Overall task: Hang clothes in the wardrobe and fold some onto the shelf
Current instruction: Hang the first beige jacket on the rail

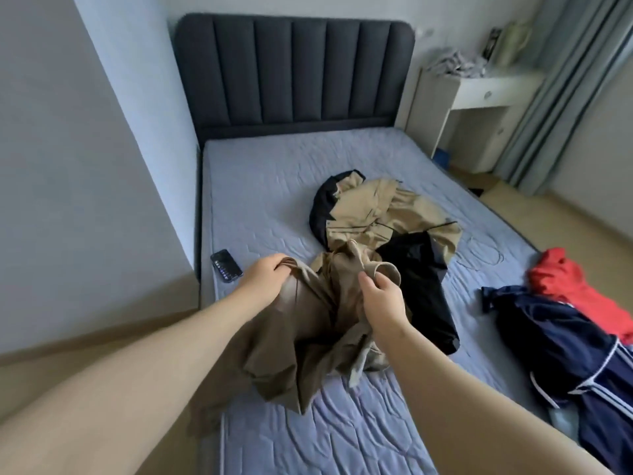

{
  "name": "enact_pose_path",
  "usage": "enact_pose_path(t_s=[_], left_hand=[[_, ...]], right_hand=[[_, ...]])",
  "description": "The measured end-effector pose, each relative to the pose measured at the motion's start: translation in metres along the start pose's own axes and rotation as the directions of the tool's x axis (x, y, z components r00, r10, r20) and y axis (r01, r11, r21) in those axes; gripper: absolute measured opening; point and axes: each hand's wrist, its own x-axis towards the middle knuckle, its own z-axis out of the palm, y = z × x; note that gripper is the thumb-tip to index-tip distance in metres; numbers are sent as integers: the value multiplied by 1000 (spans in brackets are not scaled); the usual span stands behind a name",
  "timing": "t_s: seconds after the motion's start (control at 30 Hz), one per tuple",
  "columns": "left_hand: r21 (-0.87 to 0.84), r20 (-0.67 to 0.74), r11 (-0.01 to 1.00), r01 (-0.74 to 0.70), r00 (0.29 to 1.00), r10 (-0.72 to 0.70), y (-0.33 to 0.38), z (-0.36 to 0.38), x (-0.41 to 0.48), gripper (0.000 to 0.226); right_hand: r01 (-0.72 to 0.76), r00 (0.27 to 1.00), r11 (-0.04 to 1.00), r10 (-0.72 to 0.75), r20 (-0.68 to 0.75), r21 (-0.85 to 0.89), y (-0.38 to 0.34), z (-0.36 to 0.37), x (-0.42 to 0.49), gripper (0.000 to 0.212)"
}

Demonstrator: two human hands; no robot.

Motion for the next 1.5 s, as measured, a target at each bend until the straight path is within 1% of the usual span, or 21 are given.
enact_pose_path(t_s=[0.13, 0.27, 0.37, 0.5, 0.6, 0.7, 0.73, 0.77, 0.8, 0.83, 0.87, 0.9, 0.97, 1.03, 1.1, 1.2, 1.27, 1.37, 1.43, 1.47, 1.5], left_hand=[[-71, -144, 988, -137, 982, 126, 75, -62, 21, 24], [-130, -167, 945, -300, 946, 278, 152, -123, 27, 24], [-70, -204, 934, -351, 921, 331, 188, -165, 21, 23], [-24, -151, 908, -418, 900, 410, 208, -204, 11, 18], [-76, -38, 882, -466, 885, 464, 220, -225, 3, 23], [-103, 87, 846, -523, 842, 532, 226, -229, -7, 53], [-111, 124, 823, -557, 814, 568, 225, -228, -9, 55], [-112, 149, 805, -582, 791, 593, 224, -227, -11, 48], [-110, 170, 807, -581, 789, 591, 221, -226, -12, 34], [-112, 179, 826, -552, 807, 563, 219, -226, -15, 19], [-125, 167, 849, -514, 832, 529, 217, -226, -16, 9], [-138, 125, 865, -482, 858, 498, 214, -227, -16, 8], [-90, -67, 891, -446, 895, 441, 210, -232, -9, 16], [-33, -269, 912, -410, 882, 387, 210, -240, -2, 20], [-30, -366, 908, -417, 850, 379, 213, -248, 4, 23], [-11, -443, 876, -482, 788, 428, 226, -258, 9, 26], [-4, -490, 865, -501, 755, 435, 235, -263, 9, 25], [-153, -567, 824, -546, 731, 379, 253, -265, 8, 26], [-231, -536, 750, -620, 724, 434, 268, -262, 3, 28], [-268, -494, 715, -646, 729, 474, 274, -261, 0, 29], [-305, -448, 693, -653, 740, 501, 278, -262, -3, 30]], right_hand=[[116, 993, 989, -114, -25, 97, -79, -9, 0, 30], [216, 976, 961, -216, -17, 174, -156, -20, -6, 16], [304, 952, 930, -307, -21, 206, -211, -27, -19, 17], [431, 897, 880, -442, 10, 200, -276, -36, -40, 21], [547, 826, 816, -562, 36, 184, -320, -35, -59, 21], [616, 755, 768, -639, 146, 176, -344, -28, -76, 20], [623, 737, 762, -648, 191, 177, -347, -26, -81, 21], [623, 726, 764, -645, 239, 169, -348, -25, -84, 22], [616, 718, 772, -633, 289, 158, -347, -24, -87, 22], [608, 711, 781, -616, 339, 143, -344, -22, -88, 21], [599, 707, 791, -595, 382, 123, -340, -20, -89, 20], [595, 707, 798, -576, 410, 96, -336, -18, -89, 19], [592, 721, 804, -563, 403, 63, -328, -17, -86, 18], [580, 745, 812, -558, 365, 58, -323, -19, -82, 13], [567, 764, 823, -534, 361, 17, -319, -20, -77, 9], [545, 781, 838, -496, 378, -25, -316, -18, -75, 16], [512, 795, 859, -479, 372, 11, -314, -16, -73, 22], [535, 755, 840, -523, 395, 89, -309, -12, -68, 27], [543, 725, 834, -526, 446, 101, -308, -3, -66, 39], [526, 717, 847, -491, 494, 78, -307, 4, -68, 41], [507, 712, 861, -447, 541, 44, -308, 12, -71, 36]])
